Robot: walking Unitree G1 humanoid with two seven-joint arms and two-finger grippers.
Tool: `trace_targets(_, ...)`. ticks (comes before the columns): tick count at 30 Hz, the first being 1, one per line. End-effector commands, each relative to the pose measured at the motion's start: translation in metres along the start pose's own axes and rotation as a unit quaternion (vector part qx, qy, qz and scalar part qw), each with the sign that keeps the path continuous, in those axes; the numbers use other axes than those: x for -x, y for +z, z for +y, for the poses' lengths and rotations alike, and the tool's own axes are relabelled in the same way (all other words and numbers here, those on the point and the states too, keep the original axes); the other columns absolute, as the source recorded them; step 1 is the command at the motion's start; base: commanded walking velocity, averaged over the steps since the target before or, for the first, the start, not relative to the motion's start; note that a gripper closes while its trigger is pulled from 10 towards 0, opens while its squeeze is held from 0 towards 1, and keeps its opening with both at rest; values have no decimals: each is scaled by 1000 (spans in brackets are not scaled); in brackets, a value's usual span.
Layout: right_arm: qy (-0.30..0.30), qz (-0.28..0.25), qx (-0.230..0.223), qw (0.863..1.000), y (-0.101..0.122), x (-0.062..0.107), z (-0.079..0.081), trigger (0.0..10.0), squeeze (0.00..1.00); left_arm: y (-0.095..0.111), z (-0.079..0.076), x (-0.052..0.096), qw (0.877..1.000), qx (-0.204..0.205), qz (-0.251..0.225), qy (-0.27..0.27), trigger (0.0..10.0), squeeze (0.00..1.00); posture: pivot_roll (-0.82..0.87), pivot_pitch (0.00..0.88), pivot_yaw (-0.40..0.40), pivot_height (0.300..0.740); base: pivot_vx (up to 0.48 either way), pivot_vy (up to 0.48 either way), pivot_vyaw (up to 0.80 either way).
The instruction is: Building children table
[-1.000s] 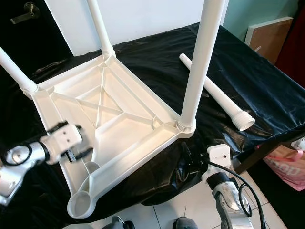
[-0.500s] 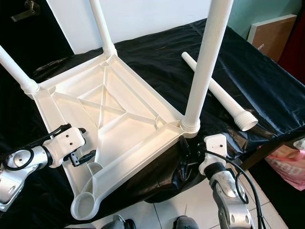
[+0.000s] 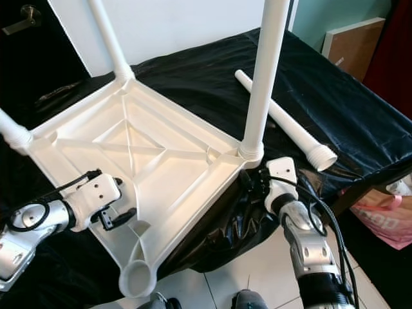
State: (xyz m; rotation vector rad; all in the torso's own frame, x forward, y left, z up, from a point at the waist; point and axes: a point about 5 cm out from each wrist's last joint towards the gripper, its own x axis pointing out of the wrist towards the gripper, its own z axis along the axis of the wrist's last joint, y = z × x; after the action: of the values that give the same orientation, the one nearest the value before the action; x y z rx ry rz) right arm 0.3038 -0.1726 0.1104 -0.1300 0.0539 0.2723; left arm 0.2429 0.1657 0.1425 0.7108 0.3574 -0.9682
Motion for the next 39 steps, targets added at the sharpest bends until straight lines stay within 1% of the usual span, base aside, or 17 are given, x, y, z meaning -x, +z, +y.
trace_targets(1,67,-18,0,998,7,-12,31,10000,0,13,-39,-14,986,6,-44,-159,10000,0,-78,128,76,740,0,0,0)
trace_targets(7,49,-35,10,998,16,-30,28,10000,0,29,-31,-34,991,15,-75,-109,10000,0,-83,119,72,740,0,0,0)
trace_targets(10,40,-36,12,998,18,-31,26,10000,0,32,-25,-37,993,16,-79,-83,10000,0,-80,119,67,740,0,0,0)
trace_targets(12,12,-38,24,999,18,-29,16,10000,0,34,1,-39,996,8,-83,5,10000,0,-80,119,65,740,0,0,0)
trace_targets(13,12,-38,24,999,18,-29,16,10000,0,34,1,-39,996,8,-83,5,10000,0,-80,119,65,740,0,0,0)
trace_targets(14,0,-39,27,999,17,-26,10,10000,0,34,14,-36,995,3,-86,45,10000,0,-80,120,66,740,0,0,0)
trace_targets(18,-13,-45,31,998,17,-20,1,10000,0,34,29,-25,993,8,-92,77,10000,0,-83,120,73,740,0,0,0)
trace_targets(20,-13,-45,31,998,17,-20,1,10000,0,34,29,-25,993,8,-92,77,10000,0,-83,120,73,740,0,0,0)
trace_targets(24,-27,-53,35,998,15,-3,-7,10000,0,43,28,1,986,47,-153,38,10000,0,-84,125,81,740,0,0,0)
trace_targets(28,-29,-58,38,997,16,1,-9,10000,0,46,29,9,980,69,-183,26,10000,0,-84,124,80,740,0,0,0)
trace_targets(29,-29,-59,38,997,16,2,-9,10000,0,50,27,12,974,86,-211,10,10000,0,-84,124,80,740,0,0,0)
trace_targets(30,-29,-59,38,997,16,2,-9,10000,0,50,27,12,974,86,-211,10,10000,0,-84,124,80,740,0,0,0)
trace_targets(33,-26,-65,35,997,18,2,-9,10000,0,55,21,14,958,114,-261,-26,10000,0,-79,123,72,740,0,0,0)
trace_targets(34,-22,-67,38,997,20,1,-9,10000,0,50,15,11,964,104,-241,-43,10000,0,-79,123,72,740,0,0,0)
trace_targets(37,-20,-69,40,997,22,1,-9,10000,0,46,10,9,968,96,-225,-56,10000,0,-79,123,72,740,0,0,0)
trace_targets(38,-18,-71,43,996,24,0,-10,10000,0,39,5,5,976,79,-193,-65,10000,0,-78,119,67,740,0,0,0)
trace_targets(39,-18,-71,43,996,24,0,-10,10000,0,39,5,5,976,79,-193,-65,10000,0,-78,119,67,740,0,0,0)
